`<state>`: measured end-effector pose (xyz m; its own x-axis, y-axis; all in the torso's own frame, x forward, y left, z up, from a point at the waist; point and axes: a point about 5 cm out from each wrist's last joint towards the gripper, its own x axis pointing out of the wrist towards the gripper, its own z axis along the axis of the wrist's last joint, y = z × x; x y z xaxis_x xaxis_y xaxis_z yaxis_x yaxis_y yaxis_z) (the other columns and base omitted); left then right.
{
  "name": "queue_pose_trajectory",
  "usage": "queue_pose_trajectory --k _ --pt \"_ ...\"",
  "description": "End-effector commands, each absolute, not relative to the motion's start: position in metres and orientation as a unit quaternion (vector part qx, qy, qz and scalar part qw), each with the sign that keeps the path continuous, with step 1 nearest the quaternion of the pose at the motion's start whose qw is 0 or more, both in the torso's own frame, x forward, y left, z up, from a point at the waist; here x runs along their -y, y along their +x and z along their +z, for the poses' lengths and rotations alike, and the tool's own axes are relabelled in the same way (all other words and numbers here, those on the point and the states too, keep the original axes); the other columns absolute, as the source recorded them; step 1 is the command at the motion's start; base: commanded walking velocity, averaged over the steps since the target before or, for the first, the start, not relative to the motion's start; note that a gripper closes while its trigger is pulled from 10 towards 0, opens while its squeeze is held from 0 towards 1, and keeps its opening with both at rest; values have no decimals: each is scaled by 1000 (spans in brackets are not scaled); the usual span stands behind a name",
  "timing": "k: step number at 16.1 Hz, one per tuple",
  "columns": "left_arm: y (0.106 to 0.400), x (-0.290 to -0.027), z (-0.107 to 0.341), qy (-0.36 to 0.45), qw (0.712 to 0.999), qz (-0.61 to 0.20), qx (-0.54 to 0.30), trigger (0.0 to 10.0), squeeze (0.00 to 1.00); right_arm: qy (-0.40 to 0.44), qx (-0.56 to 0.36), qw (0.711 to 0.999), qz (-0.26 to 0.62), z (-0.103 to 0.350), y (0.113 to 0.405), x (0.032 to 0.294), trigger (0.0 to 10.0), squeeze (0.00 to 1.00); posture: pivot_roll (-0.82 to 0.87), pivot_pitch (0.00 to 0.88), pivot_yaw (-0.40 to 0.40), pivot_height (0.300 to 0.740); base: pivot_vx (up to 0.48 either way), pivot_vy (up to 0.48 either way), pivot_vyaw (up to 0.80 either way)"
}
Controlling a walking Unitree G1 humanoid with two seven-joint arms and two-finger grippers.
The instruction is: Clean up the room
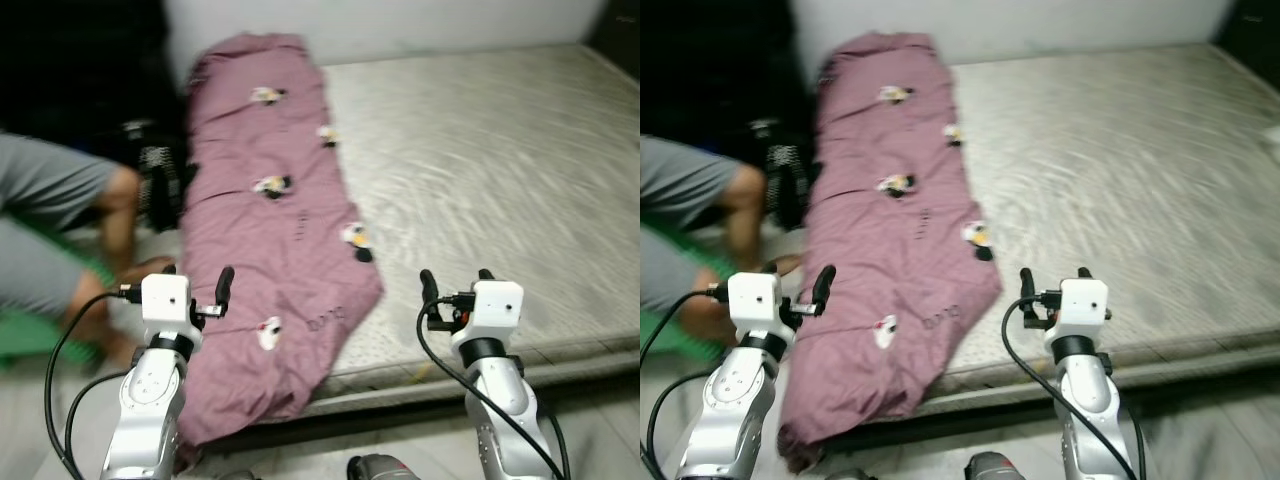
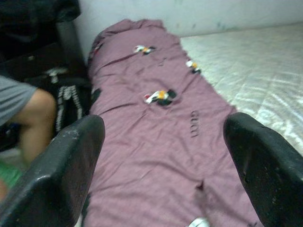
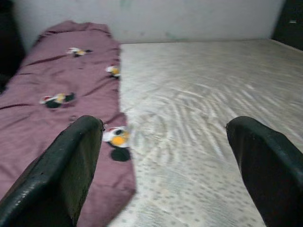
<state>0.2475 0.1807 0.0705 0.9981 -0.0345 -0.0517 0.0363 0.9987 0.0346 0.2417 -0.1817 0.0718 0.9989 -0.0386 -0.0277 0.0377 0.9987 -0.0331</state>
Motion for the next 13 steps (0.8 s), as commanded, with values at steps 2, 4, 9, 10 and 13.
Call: queue_pose_trajectory --k 2,4,9,10,13 --pt "246 -180 72 25 999 -21 -30 10000 0 -19 -10 1000 -15 77 244 181 10000 0 -69 0 62 740 0 0 -800" --pt "246 -180 72 29 999 -26 -34 10000 0 -20 -11 1000 -13 77 245 182 10000 0 -67 0 61 740 0 0 -800" --pt "246 -180 71 28 999 -25 -38 10000 0 -23 -9 1000 -12 79 248 182 10000 0 -66 0 59 740 0 0 -800" --pt "246 -179 72 28 999 -25 -39 10000 0 -23 -8 1000 -12 80 249 183 10000 0 -66 0 58 740 0 0 -800" --pt "246 -179 71 31 999 -20 -38 10000 0 -23 -8 1000 -12 80 250 183 10000 0 -65 0 57 740 0 0 -800"
